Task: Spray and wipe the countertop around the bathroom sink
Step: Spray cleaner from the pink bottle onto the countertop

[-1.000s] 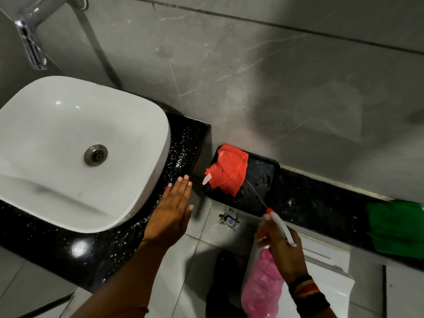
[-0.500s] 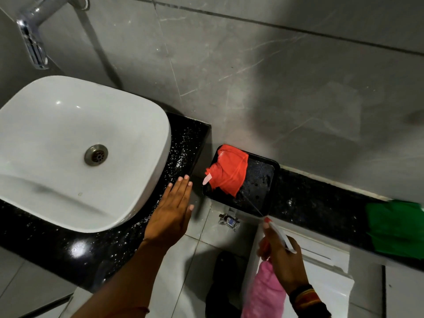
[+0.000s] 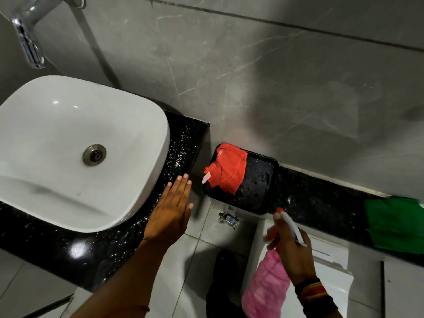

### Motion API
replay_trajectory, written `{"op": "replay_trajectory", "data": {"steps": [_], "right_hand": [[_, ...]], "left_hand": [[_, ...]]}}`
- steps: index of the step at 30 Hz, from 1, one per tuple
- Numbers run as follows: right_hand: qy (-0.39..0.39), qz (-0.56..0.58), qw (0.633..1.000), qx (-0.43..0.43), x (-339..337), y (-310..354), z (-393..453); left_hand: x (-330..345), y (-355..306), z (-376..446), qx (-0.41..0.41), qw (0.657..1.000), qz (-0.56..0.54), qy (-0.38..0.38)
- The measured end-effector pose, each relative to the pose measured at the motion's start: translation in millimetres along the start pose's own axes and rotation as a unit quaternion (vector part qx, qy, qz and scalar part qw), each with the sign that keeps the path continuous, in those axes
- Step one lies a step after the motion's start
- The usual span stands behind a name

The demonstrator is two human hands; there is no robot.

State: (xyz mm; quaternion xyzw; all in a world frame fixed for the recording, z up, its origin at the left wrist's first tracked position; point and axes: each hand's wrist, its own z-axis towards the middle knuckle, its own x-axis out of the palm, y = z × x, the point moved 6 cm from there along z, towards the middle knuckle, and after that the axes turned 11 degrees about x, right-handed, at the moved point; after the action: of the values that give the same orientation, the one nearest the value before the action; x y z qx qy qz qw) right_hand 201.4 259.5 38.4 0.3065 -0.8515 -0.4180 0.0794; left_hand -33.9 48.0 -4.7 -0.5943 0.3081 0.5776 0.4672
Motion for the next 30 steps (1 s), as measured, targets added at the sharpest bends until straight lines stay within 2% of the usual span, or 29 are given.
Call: {"op": "replay_trajectory", "data": {"steps": [8, 11, 18, 22, 26, 30], "right_hand": [[0.025, -0.01, 0.999, 0.033, 3, -4, 10], [0.031, -0.046, 0.998, 0.036, 2, -10, 9], [0.023, -0.033, 0.999, 0.016, 8, -3, 0], [-0.006, -0.008, 1.0, 0.015, 3, -4, 4], [-0.02, -0.027, 0.999, -0.029, -7, 11, 7], [-0.104, -0.032, 0.983, -0.149, -36, 57, 14]], "left_hand": [[1, 2, 0, 0.0, 1.0, -0.004, 0.003], [1, 1, 0, 0.001, 1.0, -0.009, -0.001], [0, 1, 0, 0.001, 1.0, -0.01, -0.005], [0, 1, 0, 0.0, 1.0, -0.01, -0.005], [0, 1, 0, -0.001, 1.0, -0.011, 0.002], [-3, 0, 0, -0.002, 1.0, -0.011, 0.001]]}}
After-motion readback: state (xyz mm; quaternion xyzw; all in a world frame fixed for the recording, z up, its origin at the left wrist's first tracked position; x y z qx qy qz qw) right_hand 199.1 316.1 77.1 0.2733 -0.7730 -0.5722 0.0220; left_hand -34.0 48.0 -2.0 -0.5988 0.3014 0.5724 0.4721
